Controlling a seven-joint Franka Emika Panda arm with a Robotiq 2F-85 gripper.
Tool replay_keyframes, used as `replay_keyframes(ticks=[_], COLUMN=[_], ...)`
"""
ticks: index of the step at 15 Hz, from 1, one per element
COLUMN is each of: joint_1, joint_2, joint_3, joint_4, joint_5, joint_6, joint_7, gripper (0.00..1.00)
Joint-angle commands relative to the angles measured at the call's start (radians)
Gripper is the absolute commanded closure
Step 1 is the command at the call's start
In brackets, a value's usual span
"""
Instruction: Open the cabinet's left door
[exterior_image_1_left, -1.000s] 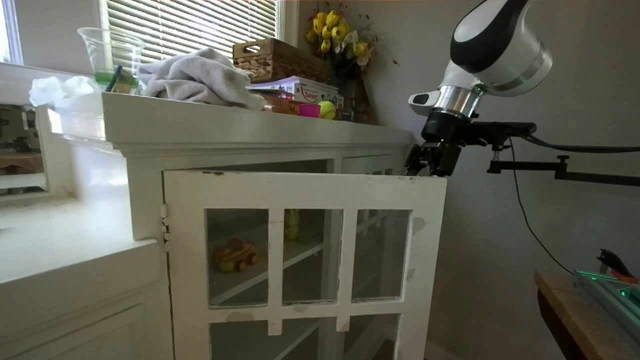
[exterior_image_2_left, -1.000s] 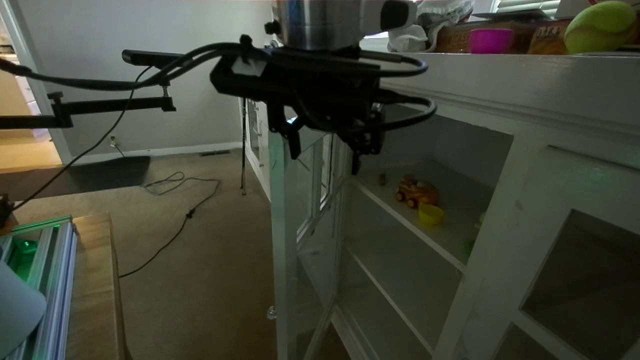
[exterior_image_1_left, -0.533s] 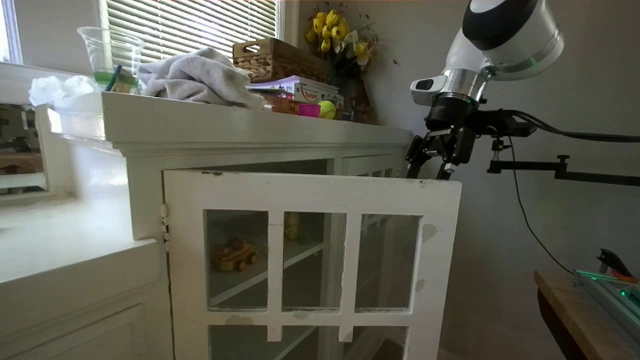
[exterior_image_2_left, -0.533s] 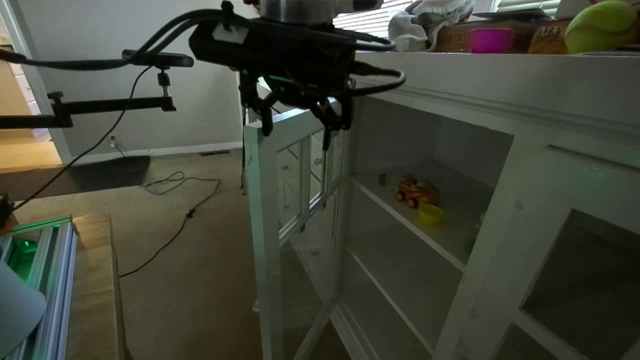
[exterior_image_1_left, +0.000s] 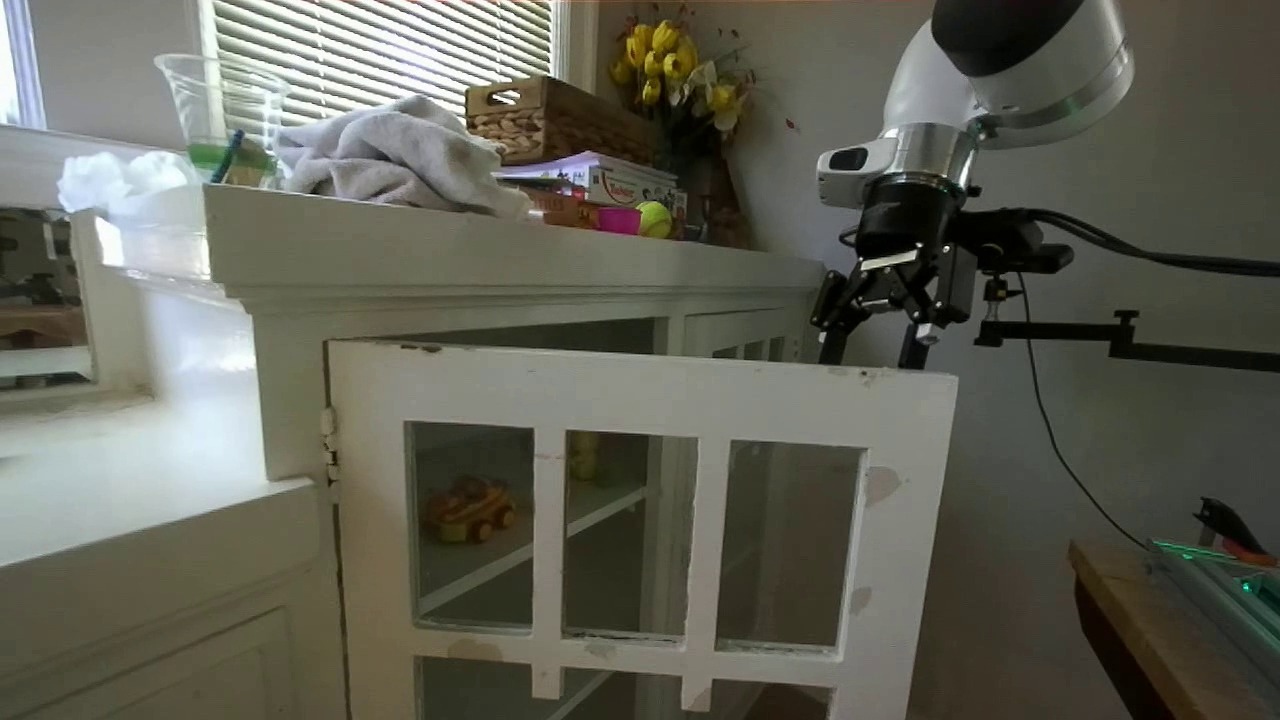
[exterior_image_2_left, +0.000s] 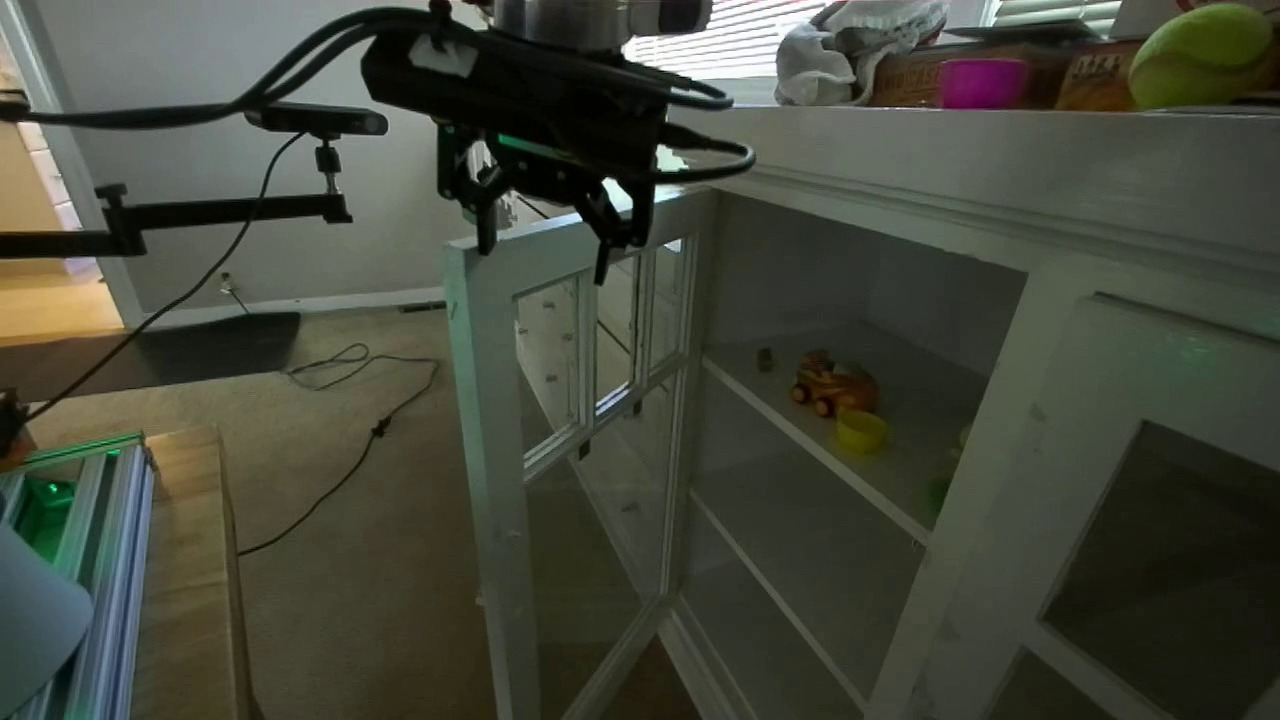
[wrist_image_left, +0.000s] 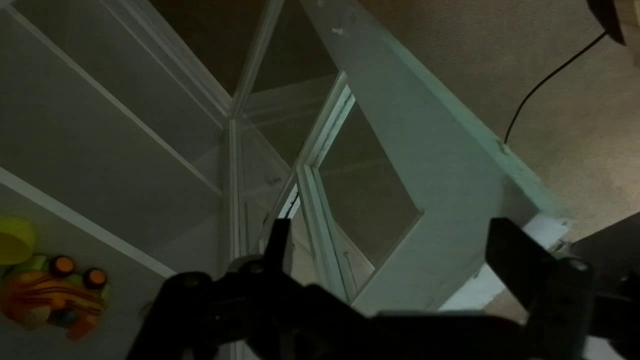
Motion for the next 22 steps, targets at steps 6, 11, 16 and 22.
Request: replay_keyframes(ticks=[6,11,16,22], joint_1=[0.066,0.132,0.176,0.169], joint_2=[0.022,0.098,0.188,0.251], joint_3=[0.009,0.017,0.067,0.192], joint_4=[-0.002,-0.004,-0.004,-0.004], joint_5=[0.034,0.143,0.337,0.489], joint_6=[-0.074,0.019,0.089,0.101], joint_7=[-0.103,-0.229,-0.396,-0.501], gripper=[0.00,0.00,0.00,0.00])
